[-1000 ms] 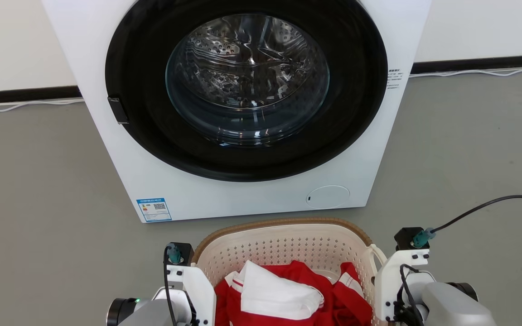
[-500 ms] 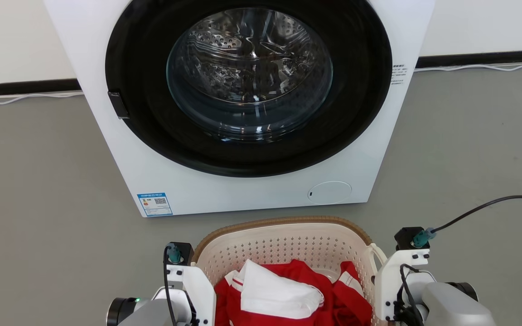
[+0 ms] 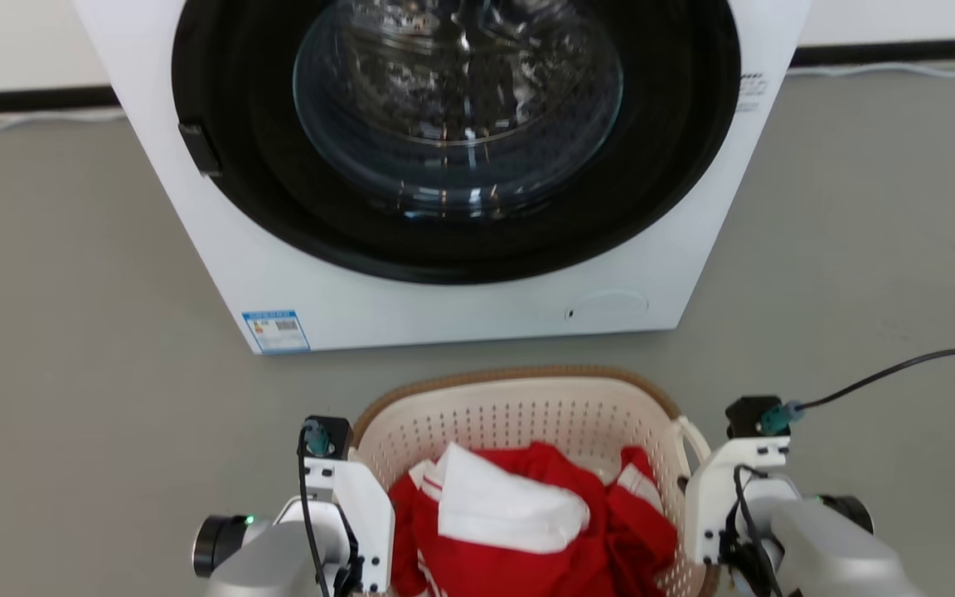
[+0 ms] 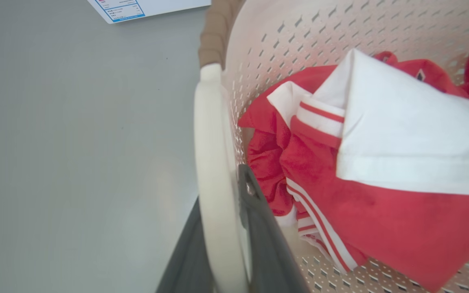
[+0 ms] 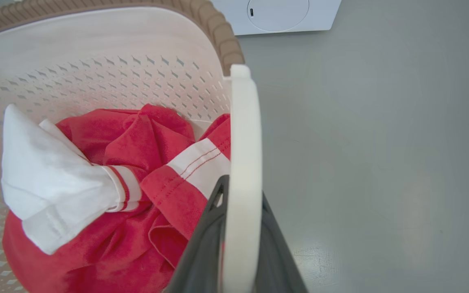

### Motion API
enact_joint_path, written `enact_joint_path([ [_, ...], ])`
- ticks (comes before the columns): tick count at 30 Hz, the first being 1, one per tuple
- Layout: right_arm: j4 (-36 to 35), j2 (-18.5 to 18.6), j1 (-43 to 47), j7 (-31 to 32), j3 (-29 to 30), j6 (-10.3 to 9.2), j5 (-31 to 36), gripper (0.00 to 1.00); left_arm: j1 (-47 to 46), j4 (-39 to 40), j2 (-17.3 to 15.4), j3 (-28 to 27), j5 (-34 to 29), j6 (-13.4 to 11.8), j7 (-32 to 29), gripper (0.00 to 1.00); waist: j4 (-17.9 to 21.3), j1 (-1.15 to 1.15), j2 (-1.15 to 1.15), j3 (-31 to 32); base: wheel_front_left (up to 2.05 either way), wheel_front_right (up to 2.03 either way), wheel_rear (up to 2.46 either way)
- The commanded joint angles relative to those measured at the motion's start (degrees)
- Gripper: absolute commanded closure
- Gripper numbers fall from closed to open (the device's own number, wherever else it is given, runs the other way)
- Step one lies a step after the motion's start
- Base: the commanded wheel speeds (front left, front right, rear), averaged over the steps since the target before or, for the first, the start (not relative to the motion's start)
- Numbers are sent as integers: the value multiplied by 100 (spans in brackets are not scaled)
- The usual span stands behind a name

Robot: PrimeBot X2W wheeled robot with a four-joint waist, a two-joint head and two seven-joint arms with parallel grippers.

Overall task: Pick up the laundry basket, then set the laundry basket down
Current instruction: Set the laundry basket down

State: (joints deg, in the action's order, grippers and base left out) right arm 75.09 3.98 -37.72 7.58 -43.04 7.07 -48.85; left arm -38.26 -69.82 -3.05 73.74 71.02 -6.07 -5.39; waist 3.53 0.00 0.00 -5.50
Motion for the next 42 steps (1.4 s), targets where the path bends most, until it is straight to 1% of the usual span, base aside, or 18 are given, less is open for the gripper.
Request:
enact_joint_path([
  [1, -141, -110, -268, -189, -85, 42, -40, 100, -281, 92, 17, -39, -88, -1, 65, 100, -24, 0, 0, -117, 0, 0, 0],
  [15, -124, -110, -711, -842, -125, 42, -93, 100, -787, 110, 17, -39, -181, -164, 473, 100, -72, 0, 0, -1013, 0, 0, 0],
  [22, -118, -101, -996, -1245, -196, 42, 65, 100, -1151, 207, 17, -43, -245, -311, 852, 100, -151, 0, 0, -1622, 0, 0, 0],
  [31, -151, 48, -1364, -1789, -226, 42, 127, 100, -1579, 275, 17, -42, -338, -500, 1287, 100, -227, 0, 0, -2434, 0, 0, 0],
  [32, -151, 48, -1364, -1789, -226, 42, 127, 100, -1579, 275, 17, -42, -338, -500, 1287, 100, -227, 0, 0, -2434, 0, 0, 0],
  [42, -471, 347, -1617, -2158, -415, 42, 141, 100, -2013, 302, 17, -50, -374, -635, 1718, 100, -271, 0, 0, -3201, 0, 0, 0],
])
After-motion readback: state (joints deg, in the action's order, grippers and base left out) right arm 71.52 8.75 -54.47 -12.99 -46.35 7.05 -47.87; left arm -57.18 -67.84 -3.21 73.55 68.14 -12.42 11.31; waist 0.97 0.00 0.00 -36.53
